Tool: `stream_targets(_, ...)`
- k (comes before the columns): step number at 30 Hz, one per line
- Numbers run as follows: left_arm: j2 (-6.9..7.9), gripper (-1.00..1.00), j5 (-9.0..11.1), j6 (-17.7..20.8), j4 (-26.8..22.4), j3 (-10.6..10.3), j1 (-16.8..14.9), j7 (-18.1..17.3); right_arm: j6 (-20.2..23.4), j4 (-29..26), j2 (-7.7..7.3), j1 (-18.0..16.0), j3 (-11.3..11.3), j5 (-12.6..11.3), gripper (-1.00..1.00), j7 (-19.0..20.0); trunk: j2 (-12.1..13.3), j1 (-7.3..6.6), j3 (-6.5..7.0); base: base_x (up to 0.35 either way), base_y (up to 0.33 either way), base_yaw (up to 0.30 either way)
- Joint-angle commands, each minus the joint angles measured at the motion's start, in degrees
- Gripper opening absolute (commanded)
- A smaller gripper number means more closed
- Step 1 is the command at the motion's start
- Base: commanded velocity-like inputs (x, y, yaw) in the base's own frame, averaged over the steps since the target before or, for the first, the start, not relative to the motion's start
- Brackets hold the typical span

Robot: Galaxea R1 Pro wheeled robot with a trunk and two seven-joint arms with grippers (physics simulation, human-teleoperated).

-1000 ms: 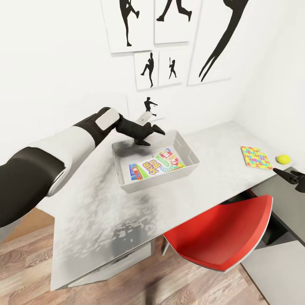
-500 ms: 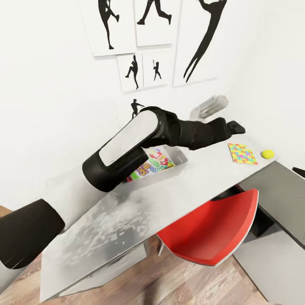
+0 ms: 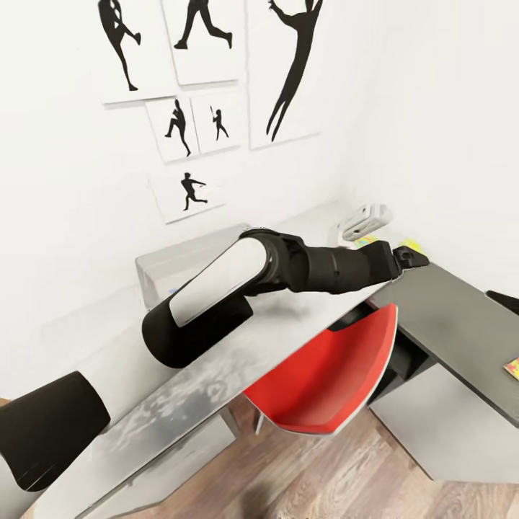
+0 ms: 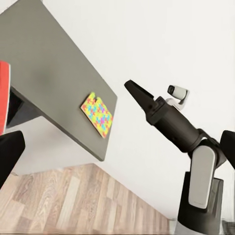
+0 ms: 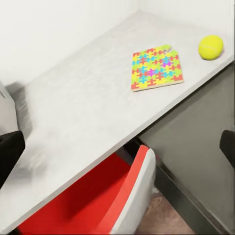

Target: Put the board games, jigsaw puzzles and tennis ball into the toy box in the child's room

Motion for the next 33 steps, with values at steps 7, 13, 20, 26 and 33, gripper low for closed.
stream_targets(7, 0.22, 1.00, -0.5, 0.2, -0.6, 0.1, 1.1, 2.9, 0.3, 0.0, 0.03, -0.1, 3.4, 0.1, 1.00, 0.1, -0.1, 0.03, 0.32, -0.013, -0.004, -0.257)
stream_targets(13, 0.23, 1.00, -0.8, 0.3, -0.8, 0.0, 2.1, 4.1, 0.3, 0.0, -0.03, -0.1, 3.8, 0.1, 1.00, 0.1, -0.1, 0.03, 0.70, -0.002, -0.001, -0.249)
stream_targets(20, 0.21, 1.00, -1.1, 0.3, -0.8, 0.0, 2.5, 4.5, 0.4, 0.0, 0.06, -0.1, 3.9, 0.1, 1.00, 0.1, -0.1, 0.03, 1.18, -0.005, -0.001, -0.235)
stream_targets(26, 0.25, 1.00, -1.2, 0.3, -0.9, 0.0, 2.6, 4.8, 0.4, 0.0, 0.20, -0.3, 4.2, 0.1, 1.00, -0.4, -0.1, 0.03, 1.60, -0.139, -0.132, -0.227)
stream_targets(33, 0.30, 1.00, -1.3, 0.3, -0.9, 0.0, 2.6, 5.0, 0.5, 0.0, 0.26, -0.4, 4.3, 0.0, 1.00, -2.5, -0.1, 0.03, 2.10, -0.193, -0.197, -0.225)
